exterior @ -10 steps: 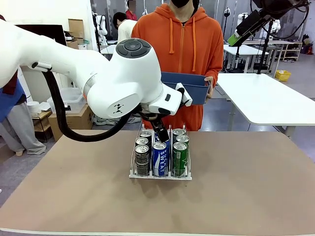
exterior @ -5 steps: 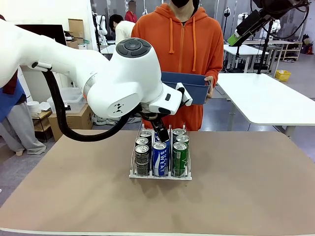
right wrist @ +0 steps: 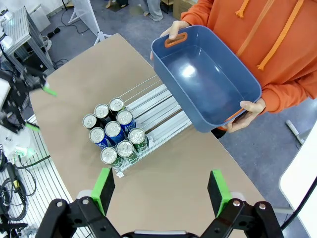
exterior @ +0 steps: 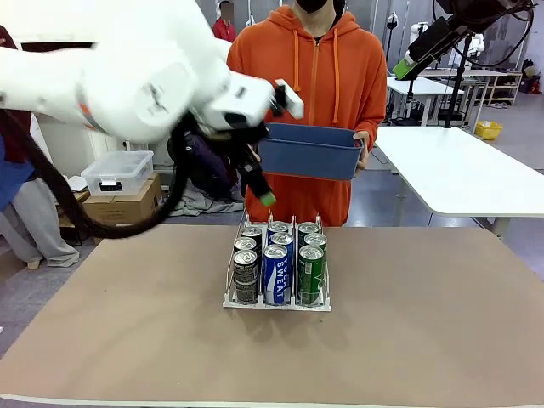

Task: Fill the beverage cans into the dispenser.
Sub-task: Place the picked Ionic drink in the line of the Automatic Can Dispenser with the same cans.

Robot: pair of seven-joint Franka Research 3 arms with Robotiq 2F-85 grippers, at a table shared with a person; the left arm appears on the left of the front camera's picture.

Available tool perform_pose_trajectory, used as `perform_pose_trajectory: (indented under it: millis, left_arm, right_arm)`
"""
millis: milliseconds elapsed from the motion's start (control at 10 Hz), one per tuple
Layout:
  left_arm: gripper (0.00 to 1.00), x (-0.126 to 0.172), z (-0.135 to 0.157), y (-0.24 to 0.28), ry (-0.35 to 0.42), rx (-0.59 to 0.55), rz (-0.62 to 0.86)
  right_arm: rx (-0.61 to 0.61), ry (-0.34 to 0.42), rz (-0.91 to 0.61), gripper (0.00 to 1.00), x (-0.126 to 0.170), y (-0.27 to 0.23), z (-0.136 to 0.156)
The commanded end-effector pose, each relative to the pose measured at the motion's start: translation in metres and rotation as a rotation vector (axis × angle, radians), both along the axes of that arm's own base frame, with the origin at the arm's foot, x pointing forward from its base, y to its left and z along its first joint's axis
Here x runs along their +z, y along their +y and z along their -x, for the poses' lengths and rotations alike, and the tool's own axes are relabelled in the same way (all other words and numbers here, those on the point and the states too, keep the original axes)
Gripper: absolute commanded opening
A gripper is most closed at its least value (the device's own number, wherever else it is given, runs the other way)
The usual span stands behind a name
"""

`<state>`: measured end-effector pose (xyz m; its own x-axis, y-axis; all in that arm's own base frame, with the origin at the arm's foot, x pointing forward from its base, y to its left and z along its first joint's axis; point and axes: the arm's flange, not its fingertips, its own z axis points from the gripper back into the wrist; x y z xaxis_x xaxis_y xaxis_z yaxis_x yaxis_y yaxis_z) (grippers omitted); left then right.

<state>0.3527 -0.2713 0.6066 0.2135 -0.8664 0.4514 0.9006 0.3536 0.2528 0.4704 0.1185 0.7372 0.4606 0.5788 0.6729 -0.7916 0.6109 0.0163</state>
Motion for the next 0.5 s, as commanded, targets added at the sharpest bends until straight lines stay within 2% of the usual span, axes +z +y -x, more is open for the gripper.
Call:
perform_pose_trajectory:
  millis: [0, 200, 400]
  left_arm:
    - [1.00, 0.045, -0.006, 0.042, 0.005, -0.036, -0.034]
    - [1.00, 0.101, -0.007, 0.079, -0.038, -0.064, -0.001]
    - [1.00, 0.148, -0.008, 0.113, -0.021, -0.090, -0.002]
  right_arm:
    - [0.003, 0.001, 0.003, 1.00, -0.001, 0.000, 0.000]
    - [0.003, 0.001, 0.003, 1.00, -0.001, 0.000, 0.000]
    - [0.003, 0.001, 0.003, 1.00, -0.001, 0.000, 0.000]
